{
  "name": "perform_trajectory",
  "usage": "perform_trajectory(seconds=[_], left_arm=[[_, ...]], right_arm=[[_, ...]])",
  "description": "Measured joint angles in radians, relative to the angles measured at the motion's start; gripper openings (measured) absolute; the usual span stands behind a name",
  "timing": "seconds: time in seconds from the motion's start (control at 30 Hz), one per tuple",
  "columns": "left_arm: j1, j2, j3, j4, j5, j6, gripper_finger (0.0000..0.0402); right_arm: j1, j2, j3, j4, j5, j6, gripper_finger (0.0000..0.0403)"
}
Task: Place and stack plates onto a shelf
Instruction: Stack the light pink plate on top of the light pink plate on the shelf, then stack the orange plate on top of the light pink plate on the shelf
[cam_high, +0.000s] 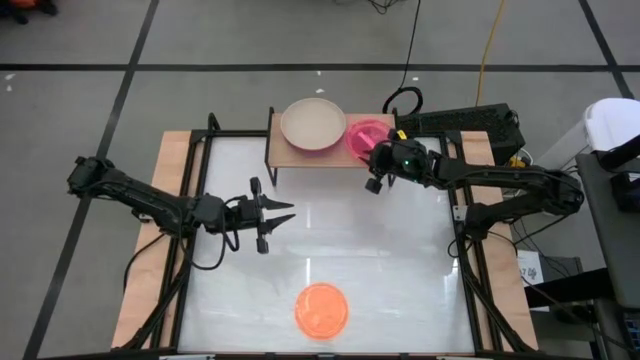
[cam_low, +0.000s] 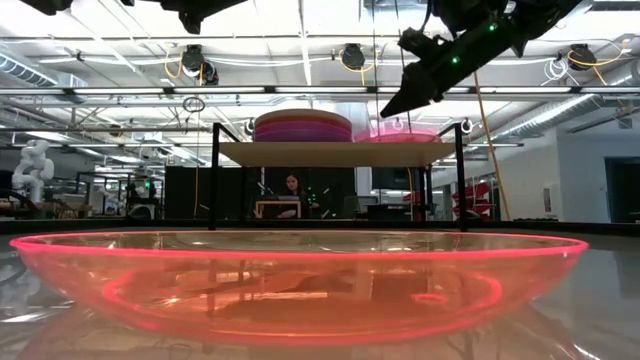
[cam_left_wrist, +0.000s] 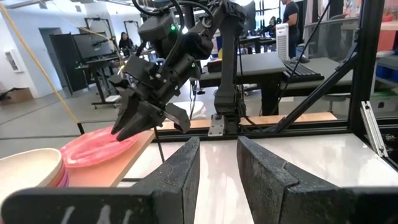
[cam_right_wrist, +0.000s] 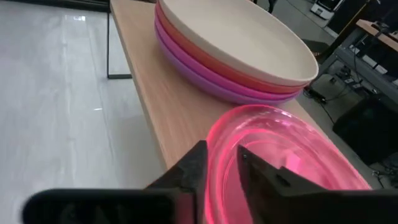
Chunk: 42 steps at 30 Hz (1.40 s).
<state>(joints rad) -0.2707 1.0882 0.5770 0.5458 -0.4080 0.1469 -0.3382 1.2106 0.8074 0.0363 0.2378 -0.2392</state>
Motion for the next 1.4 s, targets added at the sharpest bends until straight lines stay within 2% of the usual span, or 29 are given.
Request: perform_trajectory(seconds=[0.13,0.27,0.33,0.57,0.83,0.97,1.23,1.4], left_arm=[[0.000,0.000,0.000,-0.033,-0.001,-0.051,0.0113],[0.000,0.000,0.000,-0.095,-0.013,-0.125,0.0113],[0.000,0.000,0.000,-0.097,-0.026,-0.132,0.0113],[-0.009,0.009,0.000,-0.089,-0.030,-0.161,0.0113],[-0.080,0.108,0.000,-0.119,-0.028,-0.152,0.0113],[-0.107,0.184,0.000,-0.132,0.053,-0.239,0.0113],[-0.119,0.360,0.000,-0.132,0.314,-0.530,0.0113],[-0.169,0.444,0.011,-0.152,0.347,-0.546,0.0113]], right_arm=[[0.005,-0.021,0.000,-0.002,-0.004,0.014,0.0116],[0.036,-0.084,0.000,0.015,-0.004,0.010,0.0139],[0.064,-0.128,0.000,0.048,-0.013,0.010,0.0144],[0.193,-0.249,0.000,0.121,-0.166,0.010,0.0143],[0.297,-0.238,0.000,0.105,-0.165,0.072,0.0142],[0.329,-0.212,0.000,0.080,-0.165,0.100,0.0142],[0.390,-0.187,0.000,0.136,-0.162,0.049,0.0142],[0.406,-0.187,0.000,0.166,-0.161,0.047,0.0142]])
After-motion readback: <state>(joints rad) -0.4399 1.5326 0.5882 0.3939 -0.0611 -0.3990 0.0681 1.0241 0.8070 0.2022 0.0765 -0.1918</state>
